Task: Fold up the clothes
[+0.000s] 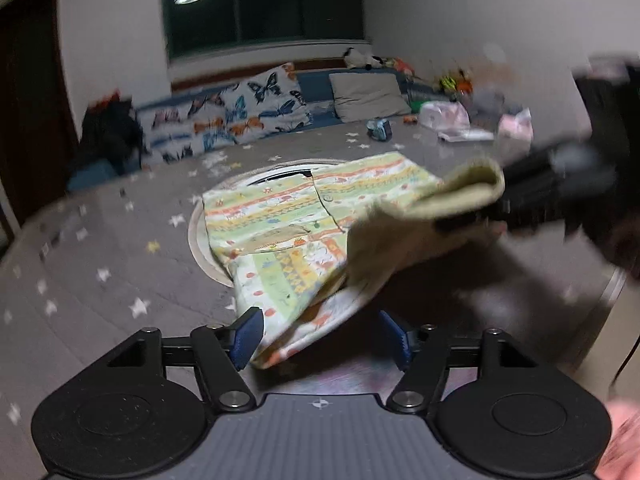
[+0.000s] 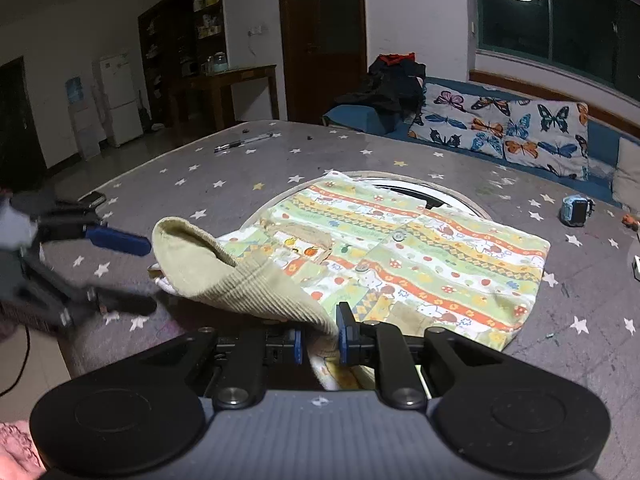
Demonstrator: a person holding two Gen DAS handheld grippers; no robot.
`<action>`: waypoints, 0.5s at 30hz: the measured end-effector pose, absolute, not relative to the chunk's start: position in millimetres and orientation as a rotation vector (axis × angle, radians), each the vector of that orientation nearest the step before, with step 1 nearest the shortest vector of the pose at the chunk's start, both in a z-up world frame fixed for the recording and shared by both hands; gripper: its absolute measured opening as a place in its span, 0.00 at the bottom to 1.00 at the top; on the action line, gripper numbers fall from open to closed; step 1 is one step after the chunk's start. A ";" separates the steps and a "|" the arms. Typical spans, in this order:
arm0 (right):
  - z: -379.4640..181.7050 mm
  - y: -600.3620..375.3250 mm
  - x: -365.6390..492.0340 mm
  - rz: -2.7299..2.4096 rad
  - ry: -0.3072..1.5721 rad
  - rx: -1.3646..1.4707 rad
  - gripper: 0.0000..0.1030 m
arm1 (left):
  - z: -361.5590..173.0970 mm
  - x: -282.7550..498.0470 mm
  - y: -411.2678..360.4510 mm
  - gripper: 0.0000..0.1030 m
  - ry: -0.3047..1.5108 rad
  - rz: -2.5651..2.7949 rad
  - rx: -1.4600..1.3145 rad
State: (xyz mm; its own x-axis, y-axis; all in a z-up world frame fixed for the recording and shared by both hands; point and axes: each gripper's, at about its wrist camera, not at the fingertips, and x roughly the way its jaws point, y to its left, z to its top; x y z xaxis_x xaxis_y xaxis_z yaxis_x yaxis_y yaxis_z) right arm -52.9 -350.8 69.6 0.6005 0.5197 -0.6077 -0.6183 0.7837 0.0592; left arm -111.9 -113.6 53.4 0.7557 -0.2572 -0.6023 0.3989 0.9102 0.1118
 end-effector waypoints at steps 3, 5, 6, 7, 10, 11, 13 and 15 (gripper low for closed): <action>69.4 -351.0 -50.7 0.657 0.650 -0.164 0.15 | 44.1 -110.9 -121.8 0.65 0.577 -0.347 0.336; 68.3 -350.4 -52.0 0.653 0.651 -0.164 0.15 | 38.6 -108.3 -125.9 0.65 0.547 -0.344 0.392; 67.9 -350.1 -53.2 0.651 0.651 -0.165 0.15 | 35.4 -106.6 -127.6 0.63 0.534 -0.341 0.424; 67.4 -349.8 -54.3 0.649 0.650 -0.167 0.15 | 32.1 -105.2 -129.3 0.56 0.520 -0.341 0.457; 66.9 -350.5 -56.8 0.642 0.643 -0.165 0.15 | 21.8 -104.8 -133.8 0.45 0.480 -0.350 0.559; 66.9 -350.7 -57.5 0.639 0.639 -0.166 0.14 | 18.9 -105.2 -134.8 0.43 0.469 -0.355 0.587; 66.6 -350.9 -58.8 0.634 0.632 -0.166 0.14 | 15.6 -105.5 -135.4 0.32 0.461 -0.363 0.623; 66.9 -350.7 -59.9 0.630 0.624 -0.167 0.12 | 15.3 -106.4 -134.0 0.21 0.455 -0.374 0.632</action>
